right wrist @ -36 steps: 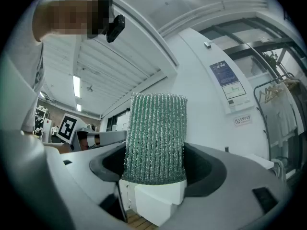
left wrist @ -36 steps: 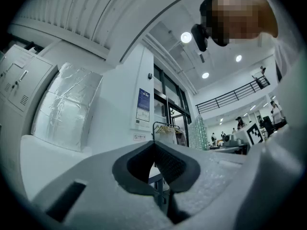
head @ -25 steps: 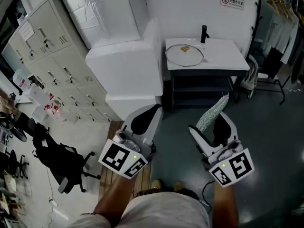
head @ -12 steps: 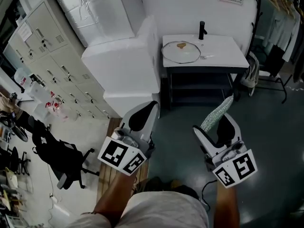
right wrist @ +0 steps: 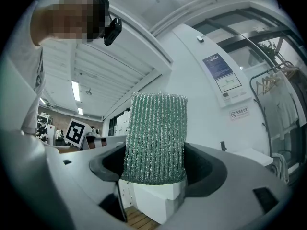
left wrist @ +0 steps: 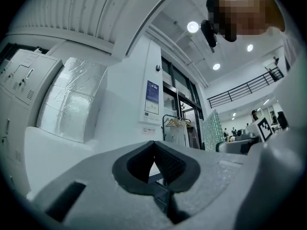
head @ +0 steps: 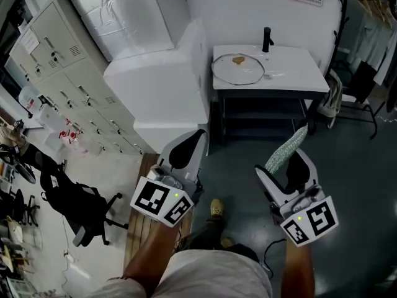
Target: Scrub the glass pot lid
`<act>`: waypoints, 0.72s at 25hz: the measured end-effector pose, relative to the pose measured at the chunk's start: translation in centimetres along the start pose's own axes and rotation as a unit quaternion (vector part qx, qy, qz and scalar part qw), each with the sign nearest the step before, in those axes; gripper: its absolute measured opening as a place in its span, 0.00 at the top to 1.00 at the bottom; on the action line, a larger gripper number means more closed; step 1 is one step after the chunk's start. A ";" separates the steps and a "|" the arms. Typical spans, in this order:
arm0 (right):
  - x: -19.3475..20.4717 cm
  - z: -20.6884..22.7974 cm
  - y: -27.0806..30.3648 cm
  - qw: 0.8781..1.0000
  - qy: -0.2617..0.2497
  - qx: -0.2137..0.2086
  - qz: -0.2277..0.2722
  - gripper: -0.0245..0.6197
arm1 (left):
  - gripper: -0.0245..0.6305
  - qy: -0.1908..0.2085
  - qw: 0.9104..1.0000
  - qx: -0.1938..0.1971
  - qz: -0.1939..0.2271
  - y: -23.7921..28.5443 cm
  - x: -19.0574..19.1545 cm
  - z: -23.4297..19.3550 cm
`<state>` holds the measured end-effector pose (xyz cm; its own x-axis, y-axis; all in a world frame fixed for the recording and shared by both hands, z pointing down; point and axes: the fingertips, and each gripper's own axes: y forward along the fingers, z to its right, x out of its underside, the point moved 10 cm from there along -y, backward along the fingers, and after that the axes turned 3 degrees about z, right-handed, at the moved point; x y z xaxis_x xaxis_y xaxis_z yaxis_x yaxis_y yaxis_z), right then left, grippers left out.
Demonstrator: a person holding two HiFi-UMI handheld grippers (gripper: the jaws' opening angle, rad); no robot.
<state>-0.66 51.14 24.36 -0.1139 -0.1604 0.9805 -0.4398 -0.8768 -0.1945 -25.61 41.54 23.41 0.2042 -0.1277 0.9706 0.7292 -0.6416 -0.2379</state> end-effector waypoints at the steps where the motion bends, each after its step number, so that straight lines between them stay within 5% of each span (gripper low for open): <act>1: 0.2 0.4 0.4 1.000 -0.001 -0.001 -0.001 0.42 | 0.94 0.000 1.000 -0.002 0.000 0.5 0.3 -0.4; 18: 3.3 11.7 16.5 0.999 -0.010 0.019 -0.035 0.42 | 0.94 -0.014 1.000 -0.006 -0.027 16.8 6.5 -13.8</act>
<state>2.11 30.82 24.76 -0.0652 -0.1067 0.9921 -0.4125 -0.9025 -0.1242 -21.03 19.48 26.22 0.1836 -0.0711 0.9804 0.7313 -0.6566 -0.1846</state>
